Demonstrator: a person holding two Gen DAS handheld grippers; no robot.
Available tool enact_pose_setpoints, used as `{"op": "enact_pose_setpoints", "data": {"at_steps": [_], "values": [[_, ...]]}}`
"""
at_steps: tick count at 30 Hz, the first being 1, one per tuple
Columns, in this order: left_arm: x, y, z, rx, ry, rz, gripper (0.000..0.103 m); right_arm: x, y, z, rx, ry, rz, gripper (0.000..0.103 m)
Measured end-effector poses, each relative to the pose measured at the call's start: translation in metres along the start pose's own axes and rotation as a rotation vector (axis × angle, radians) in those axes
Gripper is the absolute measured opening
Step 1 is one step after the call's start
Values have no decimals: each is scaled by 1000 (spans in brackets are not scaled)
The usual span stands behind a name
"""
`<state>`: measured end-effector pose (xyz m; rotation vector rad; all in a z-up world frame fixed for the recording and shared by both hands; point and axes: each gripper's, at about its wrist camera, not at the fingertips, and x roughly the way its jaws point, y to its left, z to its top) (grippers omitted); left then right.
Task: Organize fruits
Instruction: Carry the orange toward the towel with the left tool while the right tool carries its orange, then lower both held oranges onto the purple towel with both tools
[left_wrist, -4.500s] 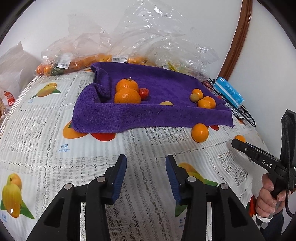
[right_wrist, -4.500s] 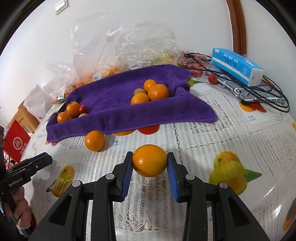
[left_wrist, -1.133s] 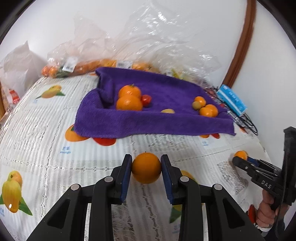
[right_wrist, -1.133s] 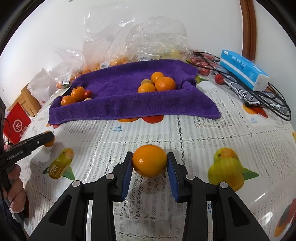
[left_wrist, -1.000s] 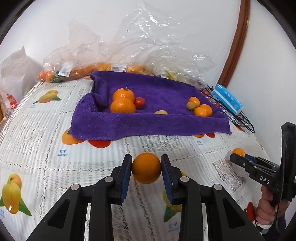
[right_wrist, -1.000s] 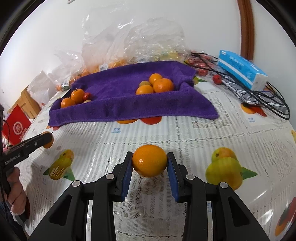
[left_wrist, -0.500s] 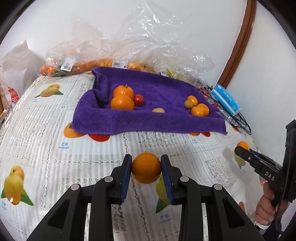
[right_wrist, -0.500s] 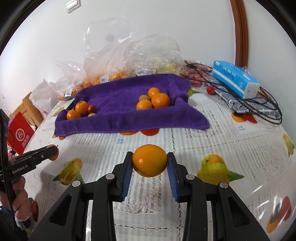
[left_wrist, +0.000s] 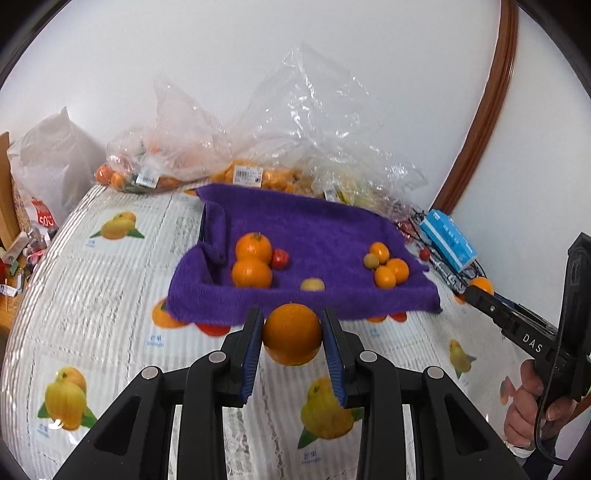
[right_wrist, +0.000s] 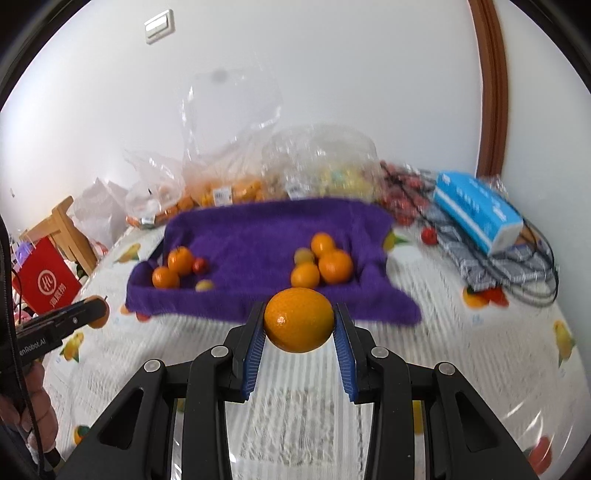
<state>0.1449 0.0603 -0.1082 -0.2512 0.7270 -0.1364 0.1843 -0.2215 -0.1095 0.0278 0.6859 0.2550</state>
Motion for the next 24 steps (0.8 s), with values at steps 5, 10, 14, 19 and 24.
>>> {"op": "enact_pose_setpoints", "data": {"at_steps": [5,10,14,19,24], "values": [[2,-5,18,11,-32,3,30,5,6,23,-15,-32,21,36],[11,-6,34,26,-36,26,30,19,13,42,-32,-54,35,36],[21,-2,46,20,-46,24,30,36,16,57,-38,-59,39,36],[39,2,57,-12,-46,29,30,52,13,72,-28,-70,57,36],[58,2,67,-38,-57,32,30,66,8,90,-9,-85,79,36]]}}
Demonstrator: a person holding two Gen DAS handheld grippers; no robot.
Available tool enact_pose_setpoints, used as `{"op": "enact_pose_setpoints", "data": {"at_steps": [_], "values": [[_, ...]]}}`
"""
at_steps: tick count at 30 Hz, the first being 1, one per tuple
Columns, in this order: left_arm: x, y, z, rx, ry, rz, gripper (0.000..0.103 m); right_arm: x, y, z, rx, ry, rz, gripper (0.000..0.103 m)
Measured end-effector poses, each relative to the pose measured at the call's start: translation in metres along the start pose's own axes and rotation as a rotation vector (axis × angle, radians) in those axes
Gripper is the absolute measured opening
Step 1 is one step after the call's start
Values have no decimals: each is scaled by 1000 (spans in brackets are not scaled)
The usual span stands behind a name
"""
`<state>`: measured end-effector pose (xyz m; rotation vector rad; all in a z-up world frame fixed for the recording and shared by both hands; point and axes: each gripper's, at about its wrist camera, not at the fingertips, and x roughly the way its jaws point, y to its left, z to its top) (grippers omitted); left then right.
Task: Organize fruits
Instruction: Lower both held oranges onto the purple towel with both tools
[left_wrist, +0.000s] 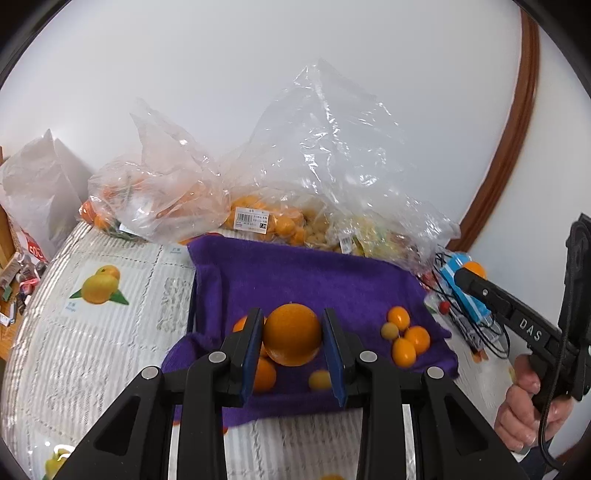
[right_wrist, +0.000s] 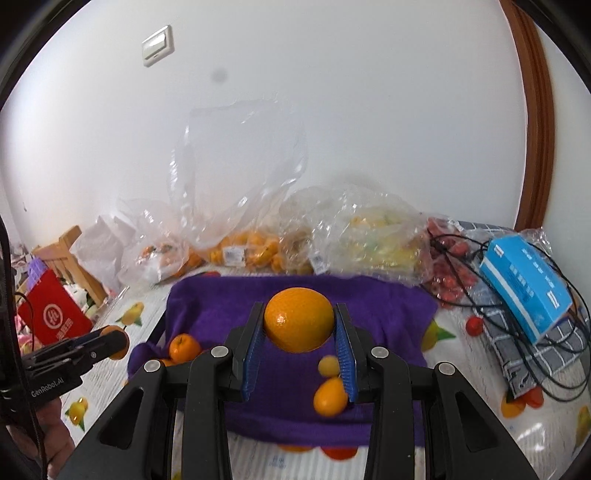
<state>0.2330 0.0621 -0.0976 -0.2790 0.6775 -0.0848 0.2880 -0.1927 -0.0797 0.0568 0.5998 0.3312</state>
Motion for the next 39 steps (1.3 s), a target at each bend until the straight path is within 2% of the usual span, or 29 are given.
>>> {"op": "enact_pose_setpoints", "data": {"at_steps": [4,13,23,32,35,39], "values": [[21,-4,4,-13,5,-9,30,15,-12,-2,27,-2,-5,36],[57,-17,-2,-1,16,-33,30,47,-37,-19,106,62,63,36],[78,-12,-19,5,65,-19,31,85,-23,-47,47,178,49,36],[92,-8,-24,-17,102,-16,31,90,-19,-57,9,192,25,36],[92,-7,-24,-24,94,-22,31,93,-21,-59,-2,194,-6,36],[91,-7,-25,-27,88,-27,31,93,-23,-60,6,191,-3,36]]}}
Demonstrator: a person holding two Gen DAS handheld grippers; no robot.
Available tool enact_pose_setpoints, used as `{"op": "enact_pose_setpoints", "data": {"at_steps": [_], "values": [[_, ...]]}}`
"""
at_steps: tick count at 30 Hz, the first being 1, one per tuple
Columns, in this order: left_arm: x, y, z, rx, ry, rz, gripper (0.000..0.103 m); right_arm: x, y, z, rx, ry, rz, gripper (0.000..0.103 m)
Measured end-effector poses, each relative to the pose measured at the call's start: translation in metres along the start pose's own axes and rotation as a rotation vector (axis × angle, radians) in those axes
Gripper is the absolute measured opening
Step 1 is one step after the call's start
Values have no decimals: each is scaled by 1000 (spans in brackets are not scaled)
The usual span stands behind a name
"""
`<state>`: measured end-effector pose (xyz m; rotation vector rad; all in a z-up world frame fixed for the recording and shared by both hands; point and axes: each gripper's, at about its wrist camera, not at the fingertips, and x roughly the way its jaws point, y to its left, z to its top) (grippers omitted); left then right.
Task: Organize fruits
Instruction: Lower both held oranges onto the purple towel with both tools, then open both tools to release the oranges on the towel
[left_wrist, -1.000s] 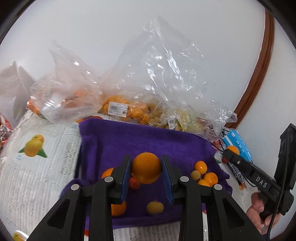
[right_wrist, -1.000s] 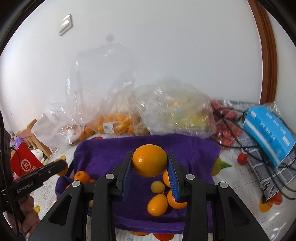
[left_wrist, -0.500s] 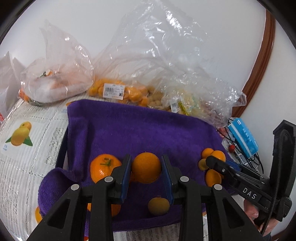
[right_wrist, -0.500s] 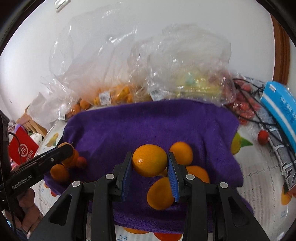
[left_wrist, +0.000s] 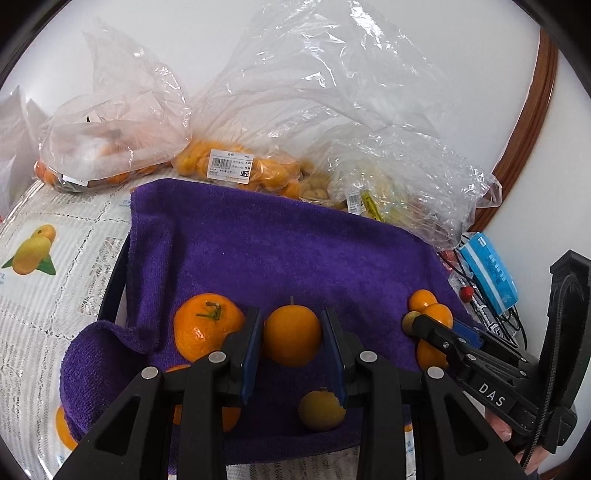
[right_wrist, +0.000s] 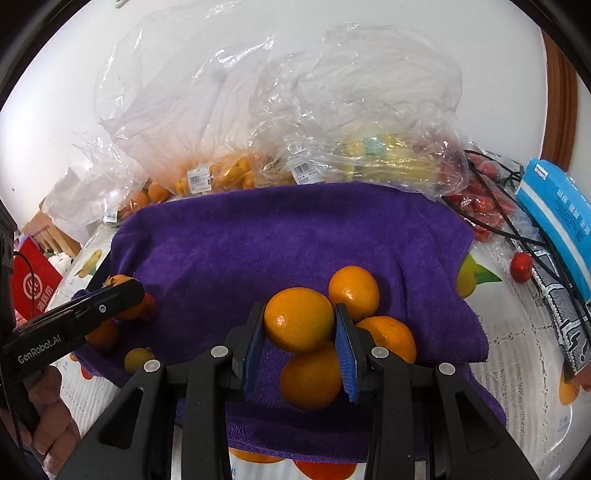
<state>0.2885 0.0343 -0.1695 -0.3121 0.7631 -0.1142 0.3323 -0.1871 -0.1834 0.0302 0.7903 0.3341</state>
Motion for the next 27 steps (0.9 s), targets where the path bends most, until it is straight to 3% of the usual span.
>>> {"op": "enact_pose_setpoints", "data": {"at_steps": [21,23,27], "values": [[0,-5,-3,33,-15,17,31,-1,4,-2,-22,-11,-25,36],[0,-5,-2,29,-15,17,32,0,4,-2,-26,-4,-23,36],[-2,-5,-1,31,-23,2,47,0,4,-2,-19,-5,-18,38]]}}
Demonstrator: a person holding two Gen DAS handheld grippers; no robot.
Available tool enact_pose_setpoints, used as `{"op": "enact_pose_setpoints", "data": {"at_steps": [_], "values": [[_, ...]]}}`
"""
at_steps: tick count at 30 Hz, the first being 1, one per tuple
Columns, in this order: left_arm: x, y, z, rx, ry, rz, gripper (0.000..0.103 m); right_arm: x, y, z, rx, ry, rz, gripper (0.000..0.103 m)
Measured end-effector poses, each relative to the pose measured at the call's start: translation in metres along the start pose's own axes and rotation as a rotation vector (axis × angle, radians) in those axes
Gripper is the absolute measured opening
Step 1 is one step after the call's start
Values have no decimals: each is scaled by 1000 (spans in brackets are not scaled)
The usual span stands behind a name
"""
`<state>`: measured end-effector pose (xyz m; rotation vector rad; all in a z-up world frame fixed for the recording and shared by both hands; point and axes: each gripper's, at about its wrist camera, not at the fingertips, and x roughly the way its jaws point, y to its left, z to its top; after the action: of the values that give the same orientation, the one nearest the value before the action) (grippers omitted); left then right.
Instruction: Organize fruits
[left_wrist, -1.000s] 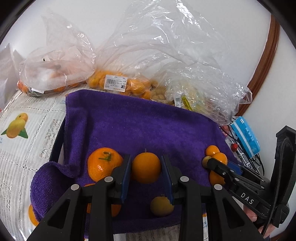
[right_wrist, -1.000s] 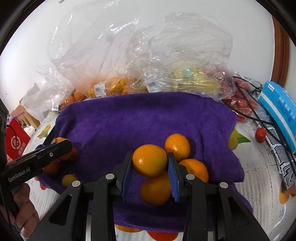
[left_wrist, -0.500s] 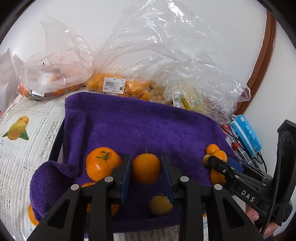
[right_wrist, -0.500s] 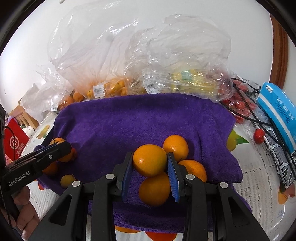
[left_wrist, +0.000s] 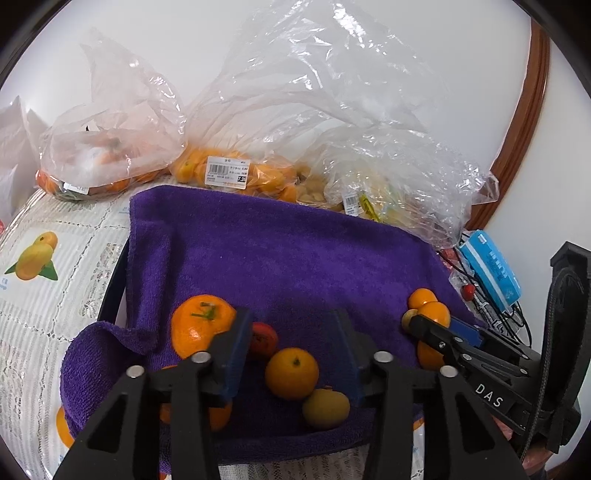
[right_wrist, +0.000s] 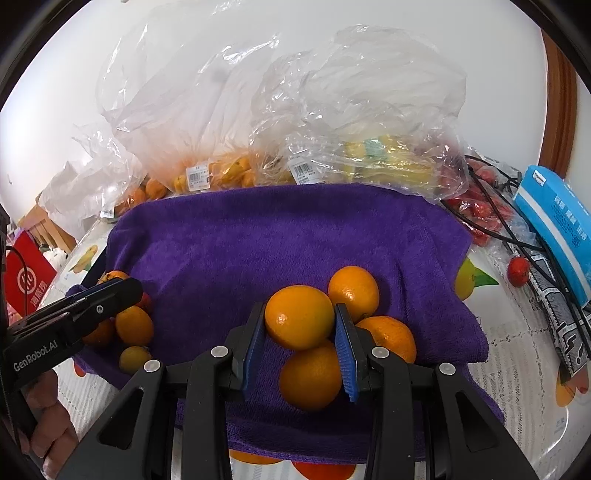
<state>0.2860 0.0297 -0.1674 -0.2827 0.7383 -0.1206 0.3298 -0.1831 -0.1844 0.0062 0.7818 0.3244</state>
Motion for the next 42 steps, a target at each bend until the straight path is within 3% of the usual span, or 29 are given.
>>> {"op": "enact_pose_setpoints", "data": {"at_steps": [11,29,31,32,35,39,42], "values": [[-10,2,0,-6,-38,-27,57,-7,4,0,4,-27,17,55],[-33,-8,7,16,-62,18,58,-38,14,10,-30,-72,-49,55],[-46,-21,5,103,-80,118,58,-49,14,12,-6,-70,-52,55],[-51,-24,4,117,-91,135,58,-54,14,13,5,-67,-53,55],[-74,-27,-1,99,-77,89,58,-79,15,14,31,-61,-56,55],[-104,-29,-7,89,-84,152,58,-116,16,7,68,-81,-84,55],[-126,-28,-9,63,-70,149,58,-145,21,-6,77,-75,-124,55]]}}
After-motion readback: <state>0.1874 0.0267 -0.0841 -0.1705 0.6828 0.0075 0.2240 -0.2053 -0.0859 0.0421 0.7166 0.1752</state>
